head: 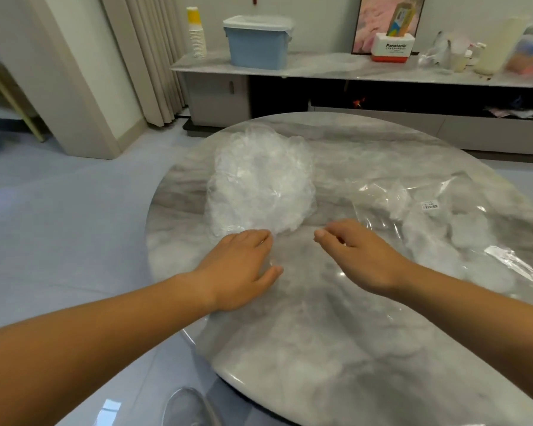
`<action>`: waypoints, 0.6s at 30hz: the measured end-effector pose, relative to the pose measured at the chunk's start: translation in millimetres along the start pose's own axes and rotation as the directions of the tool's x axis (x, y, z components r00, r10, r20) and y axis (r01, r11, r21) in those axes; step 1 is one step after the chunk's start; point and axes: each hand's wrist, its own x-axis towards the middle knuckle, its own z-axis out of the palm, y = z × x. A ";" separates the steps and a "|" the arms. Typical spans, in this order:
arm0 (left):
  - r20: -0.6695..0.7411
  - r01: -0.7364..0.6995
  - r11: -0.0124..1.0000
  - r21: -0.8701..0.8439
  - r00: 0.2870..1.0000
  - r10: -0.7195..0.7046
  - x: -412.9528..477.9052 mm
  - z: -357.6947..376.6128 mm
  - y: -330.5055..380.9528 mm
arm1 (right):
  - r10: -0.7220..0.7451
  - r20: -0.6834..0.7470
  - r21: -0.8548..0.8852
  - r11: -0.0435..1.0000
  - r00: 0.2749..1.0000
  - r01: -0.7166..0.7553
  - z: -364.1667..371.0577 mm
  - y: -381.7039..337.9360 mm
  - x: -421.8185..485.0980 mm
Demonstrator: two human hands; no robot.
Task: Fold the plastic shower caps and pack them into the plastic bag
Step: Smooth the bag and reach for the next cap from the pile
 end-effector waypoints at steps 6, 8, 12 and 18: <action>0.074 -0.366 0.930 -0.036 0.927 0.368 -32.4 13.0 17.8 | -0.316 -0.236 -0.208 0.940 0.919 0.269 3.1 7.6 -4.1; 0.106 -0.431 0.901 -0.055 0.895 0.434 -40.2 17.7 21.6 | -0.435 -0.099 -0.248 0.882 0.895 0.401 5.7 12.8 -20.7; 0.130 -0.510 0.858 -0.058 0.848 0.513 -50.9 22.3 30.4 | -0.542 0.045 -0.298 0.794 0.839 0.529 17.6 27.7 -52.6; 0.050 -0.534 0.824 -0.189 0.833 0.551 -54.0 33.4 42.0 | -0.421 0.137 -0.200 0.875 0.897 0.441 26.7 40.2 -80.2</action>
